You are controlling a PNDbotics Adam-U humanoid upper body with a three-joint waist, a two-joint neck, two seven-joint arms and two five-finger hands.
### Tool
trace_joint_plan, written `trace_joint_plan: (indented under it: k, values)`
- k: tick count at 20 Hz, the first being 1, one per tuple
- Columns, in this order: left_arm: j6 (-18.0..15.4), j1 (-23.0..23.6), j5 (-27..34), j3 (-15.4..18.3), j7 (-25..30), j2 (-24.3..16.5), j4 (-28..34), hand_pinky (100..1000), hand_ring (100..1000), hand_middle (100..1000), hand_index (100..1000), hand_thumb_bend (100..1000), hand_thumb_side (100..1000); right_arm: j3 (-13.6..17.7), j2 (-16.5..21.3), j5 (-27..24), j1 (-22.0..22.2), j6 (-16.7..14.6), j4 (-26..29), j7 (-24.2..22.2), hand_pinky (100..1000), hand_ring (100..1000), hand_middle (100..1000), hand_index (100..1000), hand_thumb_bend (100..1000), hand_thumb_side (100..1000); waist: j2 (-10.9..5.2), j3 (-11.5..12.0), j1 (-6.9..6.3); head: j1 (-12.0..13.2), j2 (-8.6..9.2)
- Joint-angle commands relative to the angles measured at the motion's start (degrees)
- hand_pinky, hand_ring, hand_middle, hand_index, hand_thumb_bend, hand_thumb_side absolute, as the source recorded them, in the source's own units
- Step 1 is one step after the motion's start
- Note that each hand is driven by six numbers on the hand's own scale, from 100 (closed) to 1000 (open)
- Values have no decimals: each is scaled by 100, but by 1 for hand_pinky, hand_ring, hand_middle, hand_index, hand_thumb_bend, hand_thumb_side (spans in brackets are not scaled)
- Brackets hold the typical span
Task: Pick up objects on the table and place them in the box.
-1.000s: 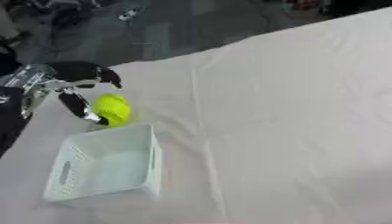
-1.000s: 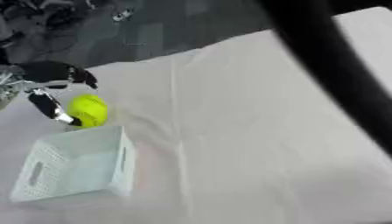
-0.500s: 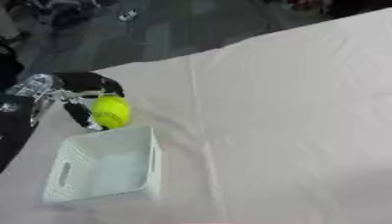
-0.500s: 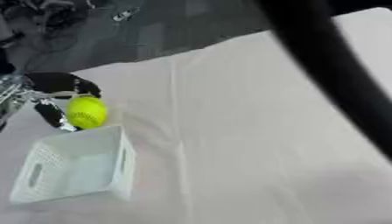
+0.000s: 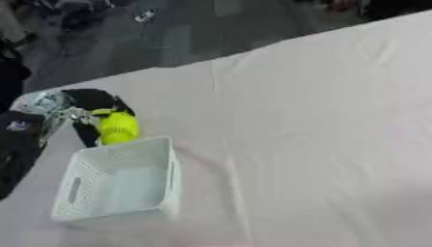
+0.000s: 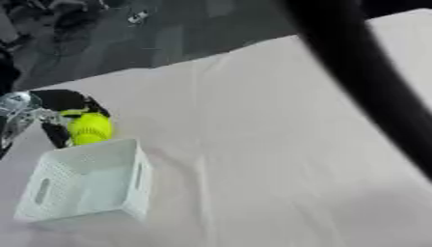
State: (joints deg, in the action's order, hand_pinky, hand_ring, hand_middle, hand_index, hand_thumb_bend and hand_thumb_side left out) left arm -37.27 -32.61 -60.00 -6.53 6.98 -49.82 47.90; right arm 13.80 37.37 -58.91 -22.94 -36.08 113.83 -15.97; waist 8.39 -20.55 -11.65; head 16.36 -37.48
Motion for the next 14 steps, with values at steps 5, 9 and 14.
trace_joint_plan:
  k: [5, 9, 14]
  values:
    - [-98, 66, 116, 40, -1017, -488, 354, 100, 100, 162, 427, 100, 642, 55, 103, 75, 135, -78, 76, -29, 155, 443, 476, 656, 100, 952, -122, 108, 143, 36, 41]
    - [-110, 47, 8, 39, -1356, -695, 532, 100, 100, 160, 429, 100, 640, 56, 117, 147, 264, -138, 76, -41, 153, 442, 476, 654, 100, 952, -184, 187, 183, 34, 49]
    - [-69, 72, -74, 49, -1755, -939, 837, 100, 100, 158, 428, 100, 638, 53, 126, 257, 425, -210, 76, -51, 151, 442, 476, 653, 100, 953, -249, 286, 223, 6, 55]
